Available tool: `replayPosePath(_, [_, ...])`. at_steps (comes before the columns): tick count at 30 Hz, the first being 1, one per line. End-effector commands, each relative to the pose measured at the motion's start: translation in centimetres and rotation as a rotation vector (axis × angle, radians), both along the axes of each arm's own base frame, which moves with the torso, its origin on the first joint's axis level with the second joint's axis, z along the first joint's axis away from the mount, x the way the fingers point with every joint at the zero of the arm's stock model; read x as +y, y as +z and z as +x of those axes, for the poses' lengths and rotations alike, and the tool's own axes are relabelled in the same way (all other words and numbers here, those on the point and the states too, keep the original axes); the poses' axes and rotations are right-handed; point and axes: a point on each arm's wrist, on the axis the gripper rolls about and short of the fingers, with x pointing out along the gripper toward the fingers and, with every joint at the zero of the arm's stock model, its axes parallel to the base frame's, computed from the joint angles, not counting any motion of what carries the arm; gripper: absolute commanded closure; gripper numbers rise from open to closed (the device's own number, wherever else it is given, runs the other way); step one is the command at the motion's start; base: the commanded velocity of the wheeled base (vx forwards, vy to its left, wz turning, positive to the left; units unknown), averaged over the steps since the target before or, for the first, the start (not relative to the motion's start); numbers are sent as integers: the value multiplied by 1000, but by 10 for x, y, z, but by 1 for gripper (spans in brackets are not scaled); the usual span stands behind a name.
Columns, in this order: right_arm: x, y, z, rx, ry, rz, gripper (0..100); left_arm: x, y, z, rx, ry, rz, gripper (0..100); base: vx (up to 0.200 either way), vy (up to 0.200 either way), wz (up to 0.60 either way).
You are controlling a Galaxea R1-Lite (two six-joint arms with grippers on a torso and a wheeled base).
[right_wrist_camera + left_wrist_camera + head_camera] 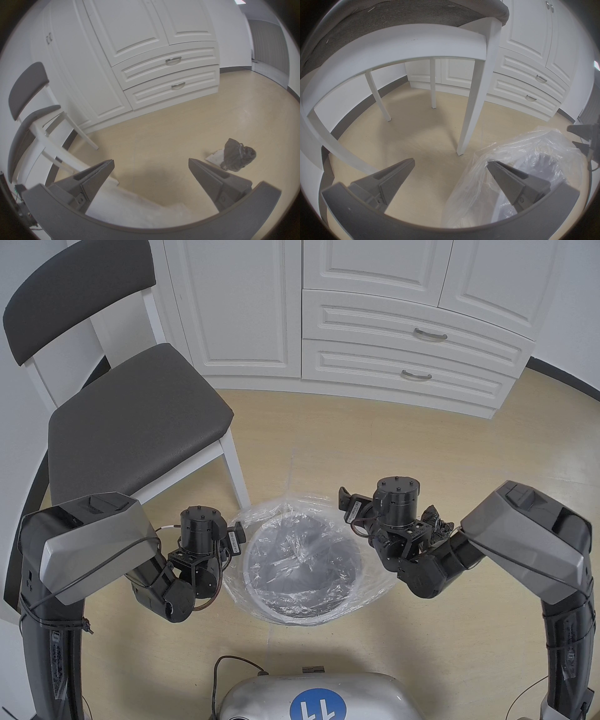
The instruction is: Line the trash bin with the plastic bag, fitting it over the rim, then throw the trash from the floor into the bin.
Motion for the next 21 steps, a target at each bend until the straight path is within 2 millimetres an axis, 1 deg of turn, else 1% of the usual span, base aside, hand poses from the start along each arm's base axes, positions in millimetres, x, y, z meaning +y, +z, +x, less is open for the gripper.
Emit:
replayPosePath(1, [-6,42,-57,9,102,-99,0,0,5,-3,-5,-2,-3,0,0,0,0])
replayPosePath(2, [-6,42,-57,9,102,-99,0,0,5,-3,-5,-2,-3,0,0,0,0])
replayPosePath(3, [-13,23,-63,59,114,-209,0,1,5,-4,-4,-2,-2,0,0,0,0])
replayPosePath(4, [-13,23,-63,59,114,-209,0,1,5,-4,-4,-2,-2,0,0,0,0])
replayPosePath(5, [-17,8,-62,95,120,-299,0,1,6,-4,-5,-2,-3,0,0,0,0])
replayPosePath(8, [-22,-12,-55,132,111,-349,0,1,7,-5,-5,-2,-2,0,0,0,0])
replayPosePath(9, [-23,-13,-55,137,110,-351,0,1,8,-5,-7,-2,-2,0,0,0,0])
replayPosePath(10, [-25,-20,-51,155,105,-362,0,1,8,-6,-5,-2,-2,0,0,0,0])
replayPosePath(13, [-28,-31,-47,181,97,-386,0,1,9,-6,-8,-2,-3,0,0,0,0])
replayPosePath(14, [-29,-32,-47,182,97,-390,0,1,9,-6,-8,-2,-3,0,0,0,0])
replayPosePath(15, [-29,-39,-46,194,99,-407,0,1,8,-6,-7,-2,-2,0,0,0,0])
replayPosePath(19, [-27,-49,-39,198,96,-410,0,1,9,-6,-9,-2,-3,0,0,0,0])
replayPosePath(21, [-25,-49,-32,182,81,-396,0,1,9,-6,-9,-2,-3,0,0,0,0])
